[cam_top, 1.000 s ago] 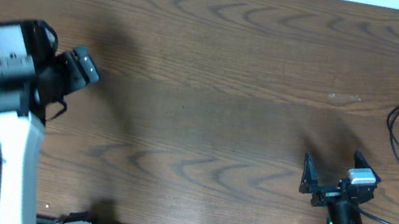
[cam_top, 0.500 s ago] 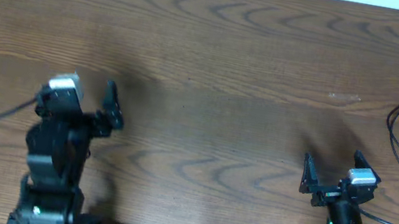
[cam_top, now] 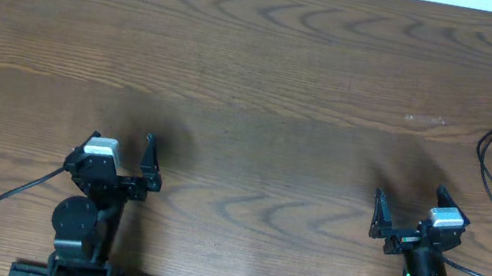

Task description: Untangle cables

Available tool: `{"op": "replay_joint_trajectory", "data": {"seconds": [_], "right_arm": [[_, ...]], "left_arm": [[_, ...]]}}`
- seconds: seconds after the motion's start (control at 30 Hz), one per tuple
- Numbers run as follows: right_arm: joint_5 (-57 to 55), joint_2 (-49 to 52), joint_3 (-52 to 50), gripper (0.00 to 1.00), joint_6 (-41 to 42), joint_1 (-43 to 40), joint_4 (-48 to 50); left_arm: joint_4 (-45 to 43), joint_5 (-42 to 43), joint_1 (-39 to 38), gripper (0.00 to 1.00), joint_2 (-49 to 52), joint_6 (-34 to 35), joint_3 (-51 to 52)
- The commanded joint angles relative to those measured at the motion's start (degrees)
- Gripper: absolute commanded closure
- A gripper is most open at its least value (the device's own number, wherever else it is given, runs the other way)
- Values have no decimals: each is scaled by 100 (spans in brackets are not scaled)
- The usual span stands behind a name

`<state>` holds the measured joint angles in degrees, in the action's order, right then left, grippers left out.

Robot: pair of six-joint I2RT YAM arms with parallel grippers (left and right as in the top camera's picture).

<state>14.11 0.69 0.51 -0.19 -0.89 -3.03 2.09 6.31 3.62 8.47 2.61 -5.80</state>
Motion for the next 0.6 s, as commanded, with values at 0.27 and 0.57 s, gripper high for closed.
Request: {"op": "replay_joint_trajectory", "data": {"seconds": [0.27, 0.57], "right_arm": [[-9, -35, -20, 1, 101, 72, -15], [-9, -35, -20, 1, 98, 72, -15]], "left_arm": [[173, 66, -28, 2, -667, -245, 557], [125, 57, -251, 2, -841, -240, 557]]}}
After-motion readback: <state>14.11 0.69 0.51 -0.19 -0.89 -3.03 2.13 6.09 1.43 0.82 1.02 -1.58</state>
